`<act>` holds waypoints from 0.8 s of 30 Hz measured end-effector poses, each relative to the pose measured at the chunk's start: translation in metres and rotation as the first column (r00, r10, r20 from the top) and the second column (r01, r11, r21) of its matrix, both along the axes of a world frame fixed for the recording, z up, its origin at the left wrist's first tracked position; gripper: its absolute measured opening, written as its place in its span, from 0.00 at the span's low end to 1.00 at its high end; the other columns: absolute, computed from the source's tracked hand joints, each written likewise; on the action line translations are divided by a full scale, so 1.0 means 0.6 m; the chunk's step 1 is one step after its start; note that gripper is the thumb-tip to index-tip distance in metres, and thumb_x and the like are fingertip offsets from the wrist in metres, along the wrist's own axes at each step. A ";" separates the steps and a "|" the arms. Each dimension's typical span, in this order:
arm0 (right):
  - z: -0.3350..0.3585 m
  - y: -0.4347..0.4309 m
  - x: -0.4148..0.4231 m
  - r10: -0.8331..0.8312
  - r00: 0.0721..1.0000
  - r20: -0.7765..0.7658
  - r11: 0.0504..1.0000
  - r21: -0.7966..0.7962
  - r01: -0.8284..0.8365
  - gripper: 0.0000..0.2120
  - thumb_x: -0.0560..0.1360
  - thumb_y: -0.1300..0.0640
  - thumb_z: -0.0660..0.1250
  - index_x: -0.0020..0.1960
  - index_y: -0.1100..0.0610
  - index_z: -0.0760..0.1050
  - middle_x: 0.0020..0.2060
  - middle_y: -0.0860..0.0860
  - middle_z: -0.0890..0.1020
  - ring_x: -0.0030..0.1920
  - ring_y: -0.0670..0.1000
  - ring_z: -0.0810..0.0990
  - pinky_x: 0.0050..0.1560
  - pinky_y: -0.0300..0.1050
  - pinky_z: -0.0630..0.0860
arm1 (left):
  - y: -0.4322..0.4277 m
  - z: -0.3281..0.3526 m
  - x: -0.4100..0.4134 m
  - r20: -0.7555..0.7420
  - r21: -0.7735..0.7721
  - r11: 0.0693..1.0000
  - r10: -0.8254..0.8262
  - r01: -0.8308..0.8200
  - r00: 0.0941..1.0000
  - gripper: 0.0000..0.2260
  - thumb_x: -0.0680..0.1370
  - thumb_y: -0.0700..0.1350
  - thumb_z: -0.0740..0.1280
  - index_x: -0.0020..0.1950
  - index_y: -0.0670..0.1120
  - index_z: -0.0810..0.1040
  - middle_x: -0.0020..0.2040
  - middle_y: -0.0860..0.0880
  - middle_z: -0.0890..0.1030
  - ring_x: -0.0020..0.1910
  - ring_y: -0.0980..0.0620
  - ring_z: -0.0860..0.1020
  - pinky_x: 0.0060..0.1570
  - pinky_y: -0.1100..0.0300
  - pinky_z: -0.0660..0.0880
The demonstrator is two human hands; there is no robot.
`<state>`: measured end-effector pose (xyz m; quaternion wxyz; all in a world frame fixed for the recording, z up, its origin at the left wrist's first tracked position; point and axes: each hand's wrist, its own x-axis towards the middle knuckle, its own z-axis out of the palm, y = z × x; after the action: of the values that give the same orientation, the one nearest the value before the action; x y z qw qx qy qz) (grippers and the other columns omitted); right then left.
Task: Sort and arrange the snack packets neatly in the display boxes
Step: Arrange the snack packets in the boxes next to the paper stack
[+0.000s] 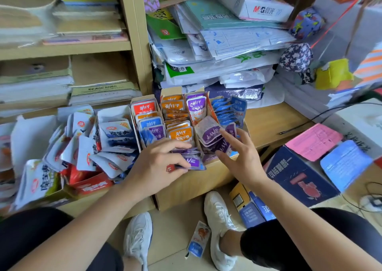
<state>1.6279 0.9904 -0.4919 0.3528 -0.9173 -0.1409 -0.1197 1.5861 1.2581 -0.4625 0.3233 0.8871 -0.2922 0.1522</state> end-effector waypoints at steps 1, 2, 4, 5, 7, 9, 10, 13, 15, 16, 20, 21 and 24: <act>0.005 -0.001 -0.006 -0.014 0.999 0.040 1.000 -0.013 0.014 0.31 0.74 0.50 0.75 0.74 0.47 0.71 0.70 0.55 0.68 0.68 0.56 0.68 0.65 0.54 0.72 | 0.002 -0.001 0.000 0.018 -0.002 1.000 0.014 -0.014 1.000 0.04 0.72 0.47 0.76 0.45 0.50 0.87 0.62 0.52 0.81 0.61 0.52 0.78 0.55 0.48 0.79; 0.010 0.001 -0.013 -0.028 0.996 0.090 0.999 -0.024 0.030 0.32 0.73 0.49 0.76 0.74 0.48 0.71 0.71 0.55 0.68 0.69 0.56 0.66 0.65 0.53 0.68 | 0.004 -0.001 -0.001 0.036 0.001 1.000 0.022 -0.022 0.999 0.04 0.72 0.47 0.76 0.45 0.50 0.88 0.63 0.52 0.81 0.61 0.51 0.78 0.54 0.48 0.79; 0.022 0.012 -0.024 -0.028 0.984 0.176 0.998 -0.044 0.037 0.29 0.71 0.47 0.77 0.70 0.49 0.75 0.71 0.53 0.70 0.66 0.55 0.64 0.64 0.53 0.66 | 0.006 -0.003 -0.002 0.075 0.019 0.999 0.028 -0.029 0.997 0.05 0.73 0.47 0.75 0.47 0.50 0.88 0.63 0.51 0.80 0.59 0.49 0.78 0.53 0.49 0.78; 0.027 0.021 -0.029 -0.011 0.981 0.192 0.998 -0.058 0.023 0.27 0.71 0.46 0.77 0.68 0.49 0.77 0.71 0.52 0.70 0.66 0.55 0.64 0.64 0.53 0.66 | 0.006 -0.005 -0.004 0.093 0.022 0.999 0.031 -0.033 0.995 0.05 0.73 0.47 0.75 0.48 0.50 0.88 0.62 0.50 0.81 0.57 0.49 0.78 0.52 0.49 0.78; 0.034 0.041 -0.032 0.043 0.982 0.183 0.997 -0.078 -0.029 0.25 0.70 0.45 0.76 0.66 0.47 0.79 0.69 0.48 0.72 0.64 0.54 0.64 0.63 0.52 0.67 | 0.006 -0.009 -0.006 0.128 0.021 0.998 0.050 -0.053 0.991 0.06 0.73 0.46 0.76 0.50 0.50 0.88 0.59 0.49 0.80 0.55 0.49 0.78 0.50 0.50 0.78; 0.041 0.058 -0.028 0.098 0.975 0.198 0.991 -0.106 -0.078 0.24 0.71 0.46 0.77 0.65 0.48 0.79 0.64 0.45 0.77 0.62 0.53 0.67 0.61 0.54 0.68 | 0.005 -0.010 -0.007 0.176 0.027 0.996 0.078 -0.084 0.981 0.08 0.72 0.44 0.77 0.50 0.50 0.88 0.56 0.48 0.80 0.52 0.48 0.77 0.47 0.50 0.78; 0.043 0.065 -0.023 0.124 0.970 0.210 0.987 -0.122 -0.100 0.22 0.71 0.48 0.77 0.65 0.49 0.80 0.61 0.44 0.79 0.60 0.53 0.68 0.60 0.53 0.69 | 0.004 -0.010 -0.007 0.205 0.032 0.995 0.088 -0.096 0.975 0.08 0.72 0.43 0.78 0.50 0.50 0.88 0.54 0.47 0.80 0.50 0.48 0.76 0.45 0.50 0.77; 0.049 0.081 -0.006 0.241 0.954 0.181 0.969 -0.107 -0.224 0.11 0.74 0.56 0.75 0.57 0.53 0.84 0.48 0.47 0.84 0.49 0.49 0.77 0.50 0.50 0.76 | 0.004 -0.012 -0.008 0.283 0.047 0.995 0.076 -0.093 0.956 0.06 0.73 0.42 0.77 0.50 0.47 0.88 0.48 0.47 0.79 0.45 0.48 0.74 0.40 0.52 0.75; 0.053 0.084 0.001 0.245 0.952 0.184 0.969 -0.072 -0.235 0.05 0.76 0.60 0.73 0.51 0.57 0.85 0.43 0.49 0.85 0.44 0.47 0.80 0.43 0.49 0.80 | 0.006 -0.018 -0.010 0.305 0.048 0.996 0.053 -0.070 0.951 0.05 0.76 0.41 0.76 0.50 0.45 0.88 0.45 0.47 0.80 0.43 0.49 0.76 0.39 0.54 0.76; 0.058 0.083 0.004 0.193 0.959 0.208 0.981 -0.040 -0.189 0.03 0.76 0.61 0.73 0.49 0.57 0.84 0.41 0.50 0.85 0.41 0.47 0.80 0.39 0.50 0.80 | 0.007 -0.021 -0.011 0.316 0.041 0.997 0.050 -0.066 0.947 0.04 0.77 0.41 0.75 0.51 0.44 0.88 0.45 0.47 0.81 0.43 0.49 0.77 0.39 0.54 0.77; 0.093 0.053 0.009 -0.183 0.963 0.195 0.961 0.242 0.134 0.05 0.79 0.58 0.69 0.47 0.58 0.83 0.36 0.48 0.84 0.33 0.50 0.81 0.30 0.53 0.77 | 0.007 -0.025 -0.010 0.323 -0.006 0.997 0.073 -0.076 0.944 0.04 0.77 0.40 0.75 0.51 0.43 0.87 0.50 0.47 0.84 0.47 0.49 0.80 0.44 0.54 0.79; 0.101 0.043 0.009 -0.247 0.953 0.174 0.930 0.318 0.183 0.06 0.79 0.57 0.69 0.48 0.57 0.83 0.36 0.46 0.84 0.33 0.49 0.83 0.29 0.53 0.78 | 0.006 -0.025 -0.010 0.321 -0.013 0.997 0.080 -0.080 0.944 0.04 0.77 0.40 0.75 0.51 0.43 0.87 0.52 0.47 0.84 0.48 0.50 0.80 0.45 0.55 0.80; 0.113 0.030 0.013 -0.372 0.920 0.123 0.841 0.465 0.278 0.06 0.80 0.56 0.68 0.48 0.55 0.82 0.38 0.44 0.84 0.34 0.45 0.84 0.33 0.51 0.81 | 0.000 -0.026 -0.009 0.315 -0.035 0.996 0.090 -0.083 0.945 0.05 0.74 0.38 0.77 0.49 0.43 0.87 0.54 0.48 0.85 0.51 0.51 0.82 0.49 0.53 0.81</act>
<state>1.6355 1.0086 -0.4242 0.5077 -0.8069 0.0119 -0.3017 1.5805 1.2579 -0.4782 0.2745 0.8598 -0.2994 0.3095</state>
